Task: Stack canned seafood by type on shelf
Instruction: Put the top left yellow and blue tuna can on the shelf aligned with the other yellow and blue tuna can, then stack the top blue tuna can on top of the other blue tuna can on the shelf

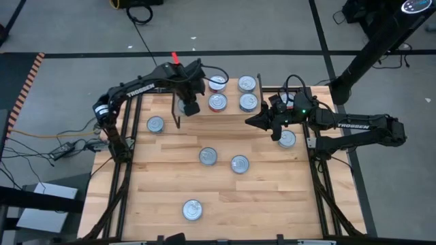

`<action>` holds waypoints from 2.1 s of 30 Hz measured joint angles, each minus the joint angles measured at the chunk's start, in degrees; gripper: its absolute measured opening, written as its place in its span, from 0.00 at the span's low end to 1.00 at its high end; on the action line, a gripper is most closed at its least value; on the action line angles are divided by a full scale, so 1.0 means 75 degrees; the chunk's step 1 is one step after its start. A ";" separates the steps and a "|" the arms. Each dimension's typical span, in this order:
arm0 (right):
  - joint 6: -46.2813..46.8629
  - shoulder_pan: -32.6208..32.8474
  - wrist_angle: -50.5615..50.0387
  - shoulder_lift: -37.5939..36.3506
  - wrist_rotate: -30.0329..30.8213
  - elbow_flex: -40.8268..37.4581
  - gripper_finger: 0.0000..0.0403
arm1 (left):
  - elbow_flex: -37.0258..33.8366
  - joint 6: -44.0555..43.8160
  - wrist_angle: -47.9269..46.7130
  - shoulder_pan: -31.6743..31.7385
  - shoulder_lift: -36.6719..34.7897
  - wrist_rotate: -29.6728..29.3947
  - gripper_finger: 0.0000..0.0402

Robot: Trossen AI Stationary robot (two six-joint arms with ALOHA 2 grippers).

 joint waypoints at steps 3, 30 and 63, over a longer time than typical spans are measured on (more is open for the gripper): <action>0.0000 0.0000 -0.0003 0.0000 0.0001 0.0000 0.01 | 0.0003 -0.0007 0.0233 -0.0014 0.0024 -0.0123 0.00; -0.0538 0.0000 -0.0532 0.0023 0.0780 0.0617 0.01 | 0.0605 -0.0954 0.1808 -0.0217 -0.0584 0.1572 0.00; -0.2881 0.0269 -0.4912 0.1384 0.0723 0.2911 0.06 | -0.4655 -0.2928 0.6026 -0.3323 -0.3855 0.2201 0.00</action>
